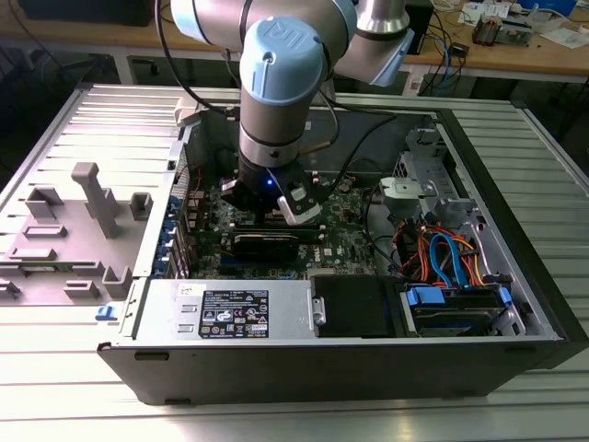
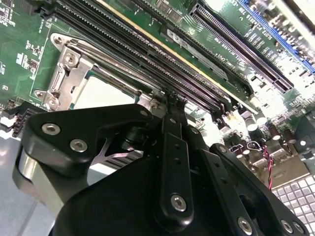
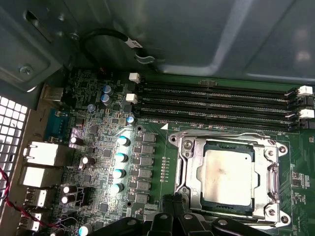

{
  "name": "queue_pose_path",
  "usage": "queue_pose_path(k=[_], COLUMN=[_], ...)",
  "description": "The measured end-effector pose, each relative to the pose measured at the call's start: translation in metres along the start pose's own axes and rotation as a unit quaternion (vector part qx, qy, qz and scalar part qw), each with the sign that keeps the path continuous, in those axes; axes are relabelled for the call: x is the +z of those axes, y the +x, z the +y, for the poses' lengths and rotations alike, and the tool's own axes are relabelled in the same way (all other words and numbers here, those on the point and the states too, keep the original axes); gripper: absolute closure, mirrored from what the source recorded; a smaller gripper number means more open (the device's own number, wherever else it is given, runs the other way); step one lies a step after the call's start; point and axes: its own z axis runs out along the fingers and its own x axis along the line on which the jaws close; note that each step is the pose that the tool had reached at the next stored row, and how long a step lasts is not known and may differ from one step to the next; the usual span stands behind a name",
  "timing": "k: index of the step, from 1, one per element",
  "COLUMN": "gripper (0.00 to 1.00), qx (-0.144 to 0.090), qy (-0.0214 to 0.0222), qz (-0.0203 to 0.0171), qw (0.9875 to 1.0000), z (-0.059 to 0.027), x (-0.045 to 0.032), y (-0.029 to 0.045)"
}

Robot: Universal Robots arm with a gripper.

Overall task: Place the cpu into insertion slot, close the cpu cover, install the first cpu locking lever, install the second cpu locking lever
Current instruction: 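Install the second cpu locking lever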

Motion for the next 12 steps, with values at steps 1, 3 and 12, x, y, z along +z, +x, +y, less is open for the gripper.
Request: queue_pose_path(k=[1, 3, 12], gripper=[0.89, 0.89, 0.89], qx=[0.000, 0.000, 0.000], qy=[0.0002, 0.0032, 0.0055], qz=[-0.0001, 0.0004, 0.0006], qw=[1.0000, 1.0000, 1.0000], z=[0.0003, 0.0007, 0.0026], x=[-0.0009, -0.0036, -0.0127], y=[0.0001, 0.0003, 0.0008])
